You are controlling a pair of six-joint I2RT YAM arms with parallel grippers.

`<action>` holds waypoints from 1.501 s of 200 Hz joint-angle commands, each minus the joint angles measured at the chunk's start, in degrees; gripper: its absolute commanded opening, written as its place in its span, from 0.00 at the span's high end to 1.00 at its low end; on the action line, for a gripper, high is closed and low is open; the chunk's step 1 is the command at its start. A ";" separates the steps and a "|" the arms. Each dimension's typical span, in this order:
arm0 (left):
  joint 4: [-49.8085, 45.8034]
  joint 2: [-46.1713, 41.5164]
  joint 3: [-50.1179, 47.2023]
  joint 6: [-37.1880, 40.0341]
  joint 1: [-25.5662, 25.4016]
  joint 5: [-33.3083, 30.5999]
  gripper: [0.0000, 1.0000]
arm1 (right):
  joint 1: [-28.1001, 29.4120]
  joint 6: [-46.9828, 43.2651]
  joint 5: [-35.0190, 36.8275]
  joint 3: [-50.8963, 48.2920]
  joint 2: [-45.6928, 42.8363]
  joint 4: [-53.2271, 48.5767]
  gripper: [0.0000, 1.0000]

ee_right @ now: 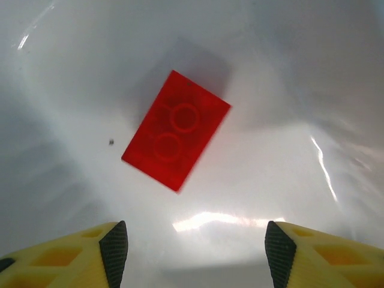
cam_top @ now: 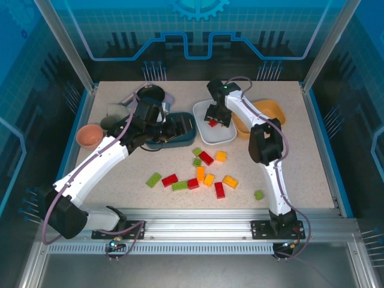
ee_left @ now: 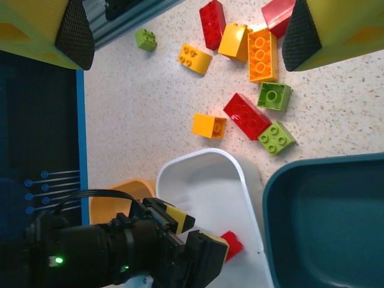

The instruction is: Sort the legos into containers by color

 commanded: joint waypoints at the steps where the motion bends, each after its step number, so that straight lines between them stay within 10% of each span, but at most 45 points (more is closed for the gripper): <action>1: 1.30 0.28 -0.68 2.52 -1.00 6.09 0.14 | -0.37 2.36 3.45 -11.27 -16.50 -1.20 0.35; 57: -0.91 7.84 2.71 14.27 -10.66 11.66 0.14 | -7.61 21.76 -3.02 -61.39 -53.76 0.73 0.25; 100: -0.29 13.55 3.94 17.83 -15.58 13.61 0.15 | -12.47 29.98 -9.58 -81.54 -67.49 3.34 0.21; 193: -0.42 15.41 5.03 18.32 -17.91 13.90 0.16 | -15.21 33.45 -12.11 -90.39 -63.89 10.95 0.31; 300: 2.84 14.17 4.50 15.17 -17.92 11.60 0.16 | -16.79 24.29 -5.98 -82.62 -63.46 9.63 0.70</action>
